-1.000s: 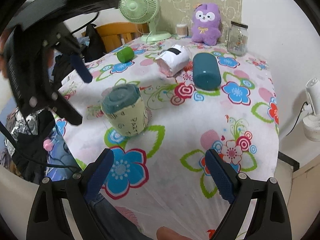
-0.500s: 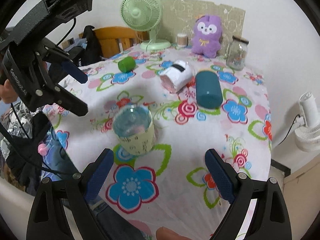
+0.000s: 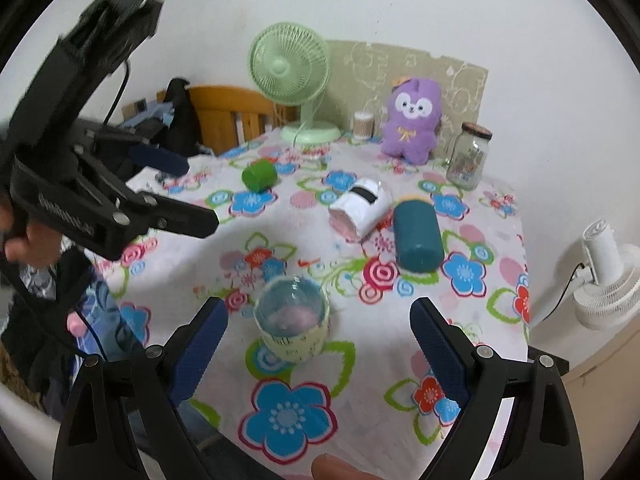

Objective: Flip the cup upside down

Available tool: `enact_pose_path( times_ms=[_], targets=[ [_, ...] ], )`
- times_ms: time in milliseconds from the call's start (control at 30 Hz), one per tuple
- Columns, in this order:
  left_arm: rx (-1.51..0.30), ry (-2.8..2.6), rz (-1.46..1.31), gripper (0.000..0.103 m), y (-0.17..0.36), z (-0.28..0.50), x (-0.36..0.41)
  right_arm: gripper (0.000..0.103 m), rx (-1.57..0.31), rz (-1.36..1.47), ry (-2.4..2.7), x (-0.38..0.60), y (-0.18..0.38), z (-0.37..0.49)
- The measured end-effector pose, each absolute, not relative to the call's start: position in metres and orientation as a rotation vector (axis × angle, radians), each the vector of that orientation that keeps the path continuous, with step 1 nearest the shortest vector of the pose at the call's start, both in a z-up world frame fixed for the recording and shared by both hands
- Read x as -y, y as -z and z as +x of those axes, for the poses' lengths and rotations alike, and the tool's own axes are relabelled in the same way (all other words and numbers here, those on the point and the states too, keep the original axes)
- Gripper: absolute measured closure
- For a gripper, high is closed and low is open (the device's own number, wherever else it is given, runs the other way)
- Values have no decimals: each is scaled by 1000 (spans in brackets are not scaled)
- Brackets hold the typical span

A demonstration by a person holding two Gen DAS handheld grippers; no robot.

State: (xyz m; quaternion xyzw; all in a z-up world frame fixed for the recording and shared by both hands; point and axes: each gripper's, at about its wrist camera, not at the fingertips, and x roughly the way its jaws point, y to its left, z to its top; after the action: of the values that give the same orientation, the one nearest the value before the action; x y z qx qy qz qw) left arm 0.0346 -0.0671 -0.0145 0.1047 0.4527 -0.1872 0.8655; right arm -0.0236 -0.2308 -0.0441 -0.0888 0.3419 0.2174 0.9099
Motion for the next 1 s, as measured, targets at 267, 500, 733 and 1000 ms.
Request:
enact_pose_path(
  times_ms=[267, 500, 733, 1000],
  targets=[
    [-781, 264, 101, 12, 9, 21, 46, 9, -649, -117, -400, 233, 30, -28],
    [-679, 202, 44, 11, 12, 4, 44, 9, -577, -10, -311, 241, 8, -38],
    [-572, 128, 38, 7, 3, -16, 40, 6, -525, -22, -249, 235, -7, -57],
    [-513, 99, -32, 1, -6, -38, 28, 0, -450, -54, -232, 219, -22, -86]
  ],
)
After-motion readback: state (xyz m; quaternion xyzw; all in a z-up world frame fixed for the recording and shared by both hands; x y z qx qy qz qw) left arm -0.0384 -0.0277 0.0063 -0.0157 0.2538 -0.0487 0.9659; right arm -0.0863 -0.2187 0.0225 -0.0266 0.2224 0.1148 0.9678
